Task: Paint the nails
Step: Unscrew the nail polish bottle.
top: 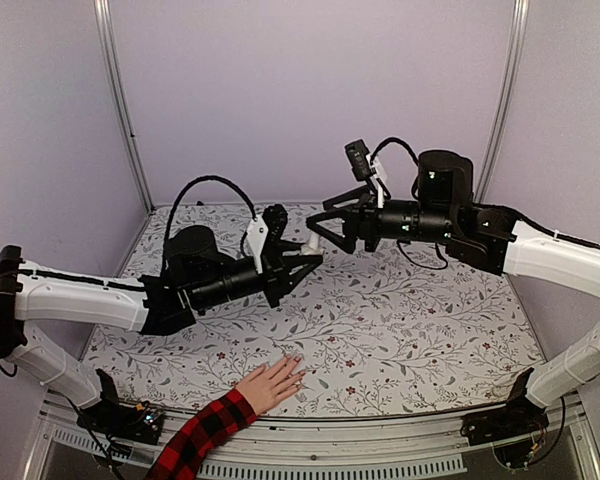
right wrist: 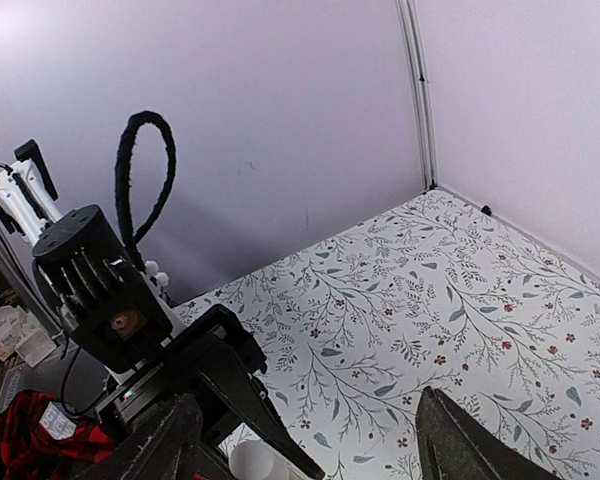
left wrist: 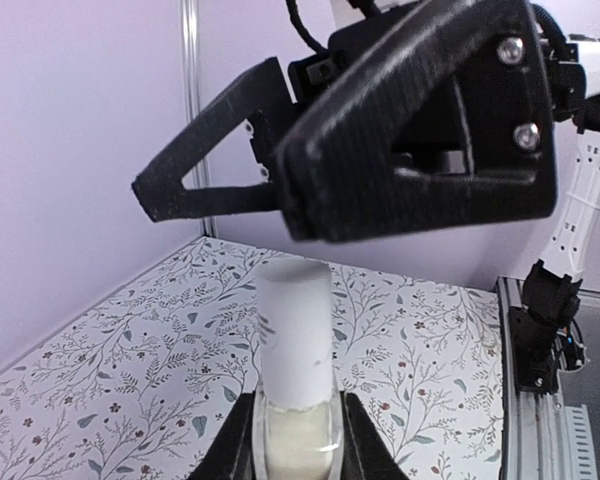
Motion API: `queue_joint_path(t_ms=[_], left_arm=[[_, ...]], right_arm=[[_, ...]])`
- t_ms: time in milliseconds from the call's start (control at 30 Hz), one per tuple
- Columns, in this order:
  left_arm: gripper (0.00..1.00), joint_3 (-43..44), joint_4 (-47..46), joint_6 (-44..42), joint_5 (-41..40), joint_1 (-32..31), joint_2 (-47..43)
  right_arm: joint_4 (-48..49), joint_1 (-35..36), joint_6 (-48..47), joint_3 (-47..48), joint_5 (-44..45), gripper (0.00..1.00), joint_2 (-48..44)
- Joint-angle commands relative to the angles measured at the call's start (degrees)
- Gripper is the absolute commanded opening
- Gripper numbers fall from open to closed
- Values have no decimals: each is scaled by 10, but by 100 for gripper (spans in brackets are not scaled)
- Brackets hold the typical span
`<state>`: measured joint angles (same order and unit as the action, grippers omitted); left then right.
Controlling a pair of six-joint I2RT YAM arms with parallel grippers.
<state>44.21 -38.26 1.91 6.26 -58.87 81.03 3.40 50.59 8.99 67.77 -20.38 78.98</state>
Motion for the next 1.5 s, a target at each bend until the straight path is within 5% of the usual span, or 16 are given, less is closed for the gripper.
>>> queue_joint_path(t_ms=[0, 300, 933, 1100, 1467], left_arm=[[0, 28, 6, -12, -54, -9, 11], [0, 41, 13, -27, -101, -21, 25], [0, 39, 19, -40, -139, -24, 19], [0, 35, 23, -40, -94, -22, 15], [0, 12, -13, -21, 143, -3, -5]], right_arm=[[-23, -1, 27, 22, 43, 76, 16], [-21, -1, 55, 28, 20, 68, 45], [-5, -1, 65, 30, -28, 18, 58], [-1, -1, 42, 23, -34, 14, 47], [14, -1, -19, 11, -101, 11, 27]])
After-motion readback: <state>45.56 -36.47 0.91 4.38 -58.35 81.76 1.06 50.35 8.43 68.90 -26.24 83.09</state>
